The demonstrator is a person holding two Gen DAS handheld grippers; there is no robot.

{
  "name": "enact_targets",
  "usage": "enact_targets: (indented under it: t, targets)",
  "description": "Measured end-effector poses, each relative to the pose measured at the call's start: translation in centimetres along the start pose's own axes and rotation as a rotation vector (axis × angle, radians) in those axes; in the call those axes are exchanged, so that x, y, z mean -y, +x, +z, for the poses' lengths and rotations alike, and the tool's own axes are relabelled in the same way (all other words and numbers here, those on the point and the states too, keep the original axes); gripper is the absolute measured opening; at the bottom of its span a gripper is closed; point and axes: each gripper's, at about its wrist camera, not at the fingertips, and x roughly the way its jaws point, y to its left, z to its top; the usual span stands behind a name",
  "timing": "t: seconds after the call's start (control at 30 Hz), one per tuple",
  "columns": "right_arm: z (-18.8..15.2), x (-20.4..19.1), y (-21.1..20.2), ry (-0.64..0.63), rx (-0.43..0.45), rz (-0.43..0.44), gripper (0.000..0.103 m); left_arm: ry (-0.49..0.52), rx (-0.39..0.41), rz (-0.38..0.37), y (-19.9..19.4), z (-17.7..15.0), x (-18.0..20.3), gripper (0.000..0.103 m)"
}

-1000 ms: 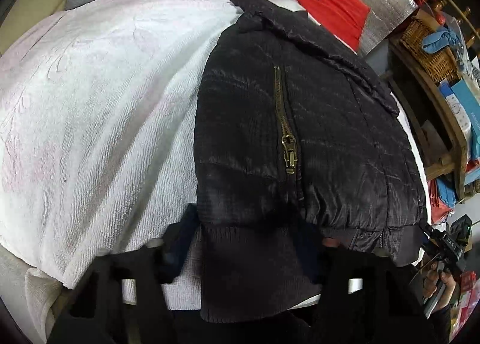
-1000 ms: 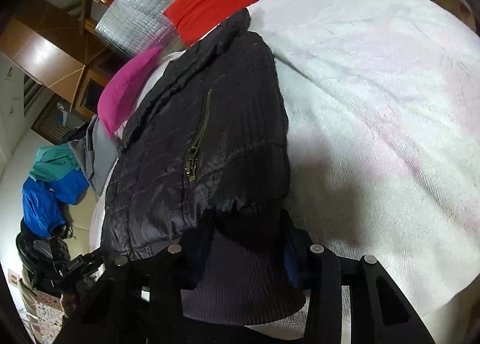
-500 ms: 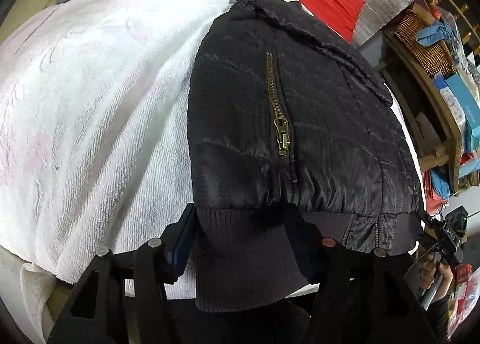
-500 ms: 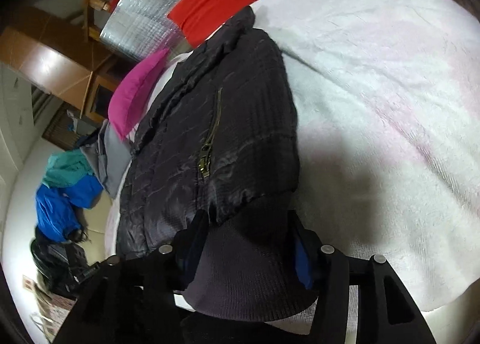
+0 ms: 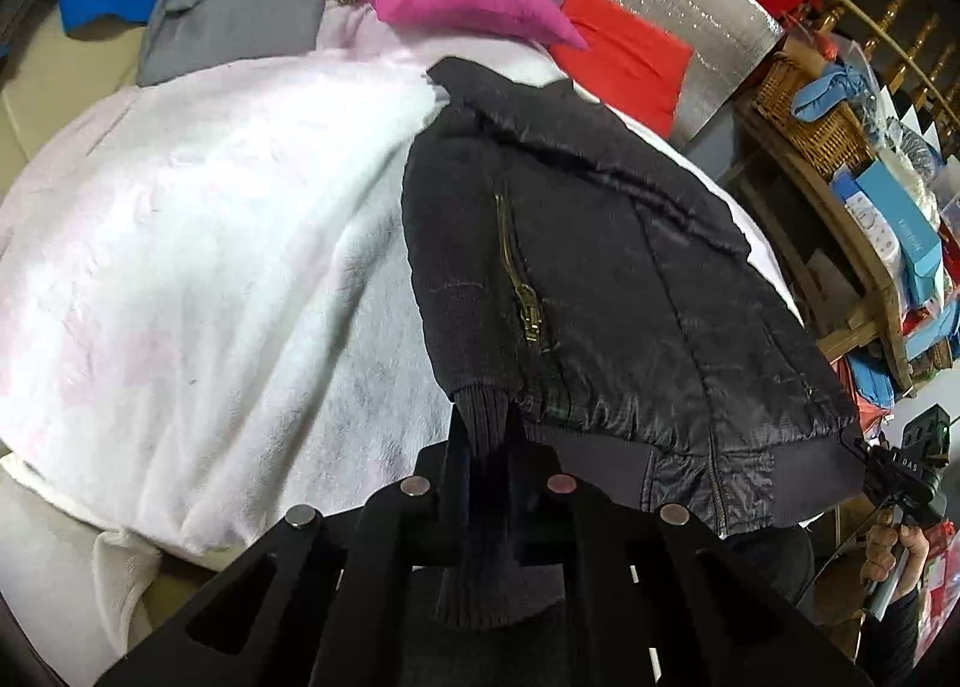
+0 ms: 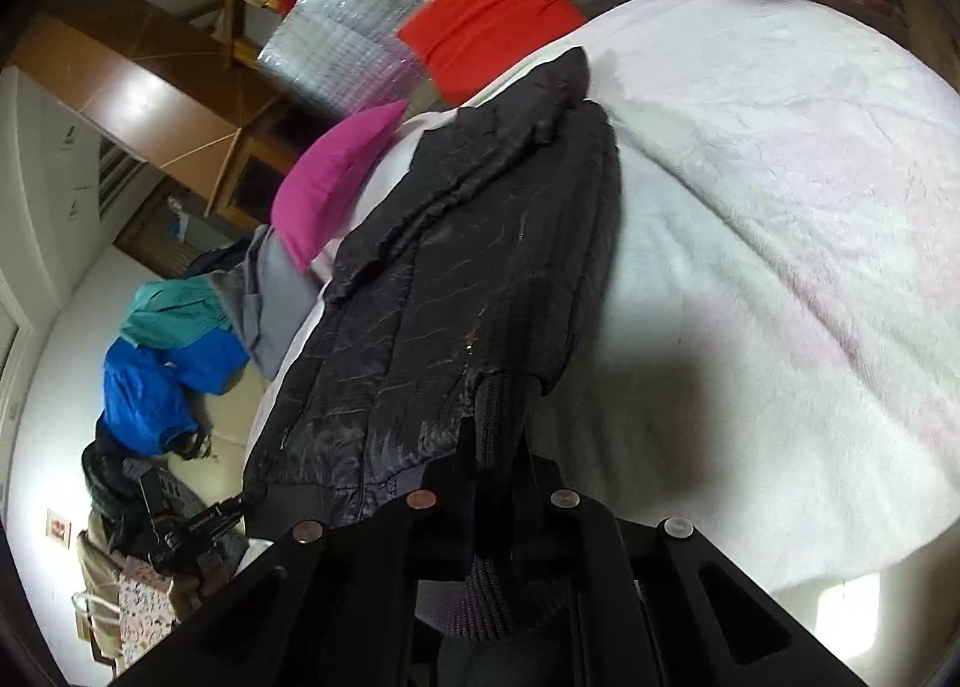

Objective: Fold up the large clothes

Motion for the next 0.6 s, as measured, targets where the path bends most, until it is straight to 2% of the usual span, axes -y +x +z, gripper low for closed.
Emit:
enact_targets:
  t: [0.1,0.23,0.37,0.4,0.47,0.5,0.53,0.6]
  targets:
    - [-1.2,1.2,-0.5,0.036,-0.021,0.021,0.008,-0.031,-0.018,-0.015,-0.3,-1.1,-1.2,0.009]
    - [-2.7,3.8,-0.1,0.107,-0.052,0.026,0.009,-0.079,-0.073,-0.030,1.6,-1.7,-2.6,0.010]
    - [-2.6,4.8,0.7,0.112,-0.056,0.016,0.020,-0.140,-0.093,-0.054,3.1,-1.5,-3.6,0.015]
    - [-2.6,4.9,0.7,0.112,-0.049,0.017,0.028,-0.156,-0.089,-0.066,3.2,-1.6,-3.6,0.015]
    - [-2.6,4.8,0.6,0.097,-0.030,0.014,0.059,-0.166,-0.083,-0.073,3.2,-1.5,-3.6,0.023]
    - [-2.6,4.8,0.6,0.095,-0.021,0.004,0.079,-0.167,-0.080,-0.067,3.2,-1.7,-3.7,0.032]
    - [-2.6,4.9,0.7,0.093,-0.011,-0.003,0.079,-0.170,-0.080,-0.060,3.3,-1.7,-3.9,0.043]
    - [-2.5,4.8,1.2,0.094,-0.023,0.007,0.079,-0.181,-0.083,-0.053,3.7,-1.8,-4.3,0.049]
